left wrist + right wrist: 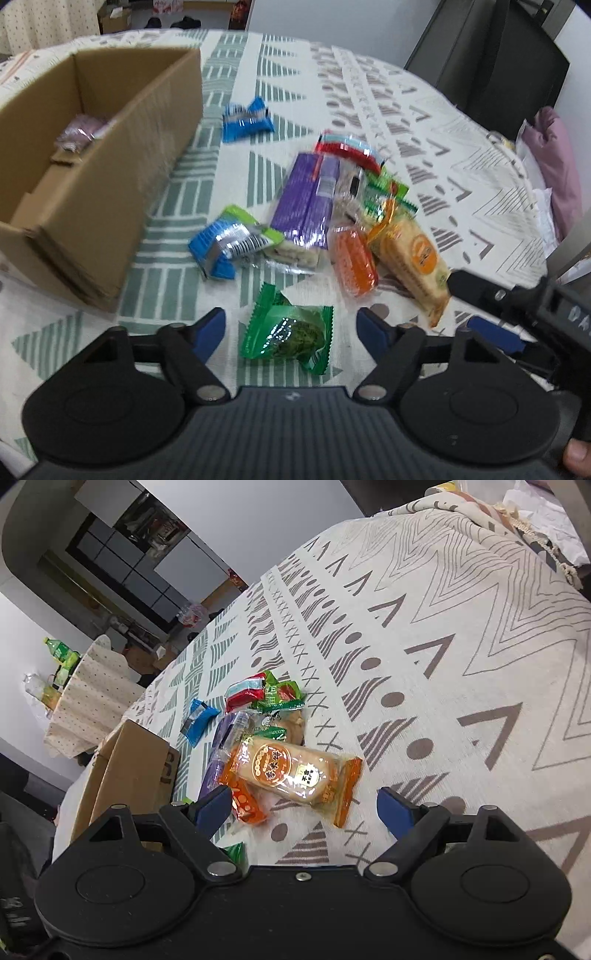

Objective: Organize snacks
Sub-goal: 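Grasp the green-wrapped snack with the left tool while the right tool grasps the orange cake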

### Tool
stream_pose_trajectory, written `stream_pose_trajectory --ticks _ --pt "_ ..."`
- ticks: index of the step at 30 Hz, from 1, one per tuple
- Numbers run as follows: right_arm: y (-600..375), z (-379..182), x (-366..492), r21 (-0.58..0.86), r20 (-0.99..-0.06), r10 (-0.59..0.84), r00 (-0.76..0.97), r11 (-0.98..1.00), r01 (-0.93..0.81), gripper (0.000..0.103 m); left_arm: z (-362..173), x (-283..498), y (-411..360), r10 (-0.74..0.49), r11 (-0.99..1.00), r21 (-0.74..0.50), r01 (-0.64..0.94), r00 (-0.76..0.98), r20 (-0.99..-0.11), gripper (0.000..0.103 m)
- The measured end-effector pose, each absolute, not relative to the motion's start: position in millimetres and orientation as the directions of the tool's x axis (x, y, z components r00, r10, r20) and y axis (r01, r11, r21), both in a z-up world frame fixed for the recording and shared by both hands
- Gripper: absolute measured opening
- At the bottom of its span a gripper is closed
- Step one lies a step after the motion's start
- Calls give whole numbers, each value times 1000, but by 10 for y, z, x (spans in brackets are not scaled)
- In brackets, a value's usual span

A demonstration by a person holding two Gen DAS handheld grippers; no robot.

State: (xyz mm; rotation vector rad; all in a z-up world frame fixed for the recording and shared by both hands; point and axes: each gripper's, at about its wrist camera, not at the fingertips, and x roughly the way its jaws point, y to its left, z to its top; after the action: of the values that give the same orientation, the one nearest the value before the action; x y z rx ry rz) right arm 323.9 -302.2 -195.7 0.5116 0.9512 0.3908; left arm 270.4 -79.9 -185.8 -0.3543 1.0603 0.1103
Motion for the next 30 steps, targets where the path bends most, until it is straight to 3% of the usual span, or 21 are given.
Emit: stream_pose_trajectory --ticks 4,6,12,18,23,29,30 --pt "-2983 -1990 3279 574 -659 543 521 810 -118 86 -1987 2767 -849 -68 940 -210 -270 454 -888 53" --pt "-2951 -2001 3310 573 -660 544 518 810 -122 86 -1987 2772 -867 -51 941 -196 -274 458 -887 39" --pt "-2857 -1977 3383 545 -652 531 541 824 -153 86 -1913 2803 -805 -51 937 -206 -282 473 -880 26" --pt "-2798 -1912 3470 546 -605 541 584 816 -191 86 -1843 2804 -720 -48 932 -215 -291 489 -871 25" --pt "-2666 -1948 3536 508 -626 535 568 832 -224 86 -1821 2803 -670 -52 928 -228 -296 500 -865 24" --pt "-2563 -2013 3436 446 -684 500 531 863 -238 73 -1775 2787 -590 -53 935 -221 -277 506 -861 24" --pt "-2550 -2017 3412 442 -690 499 525 864 -240 64 -1772 2787 -581 -44 942 -204 -265 507 -861 24"
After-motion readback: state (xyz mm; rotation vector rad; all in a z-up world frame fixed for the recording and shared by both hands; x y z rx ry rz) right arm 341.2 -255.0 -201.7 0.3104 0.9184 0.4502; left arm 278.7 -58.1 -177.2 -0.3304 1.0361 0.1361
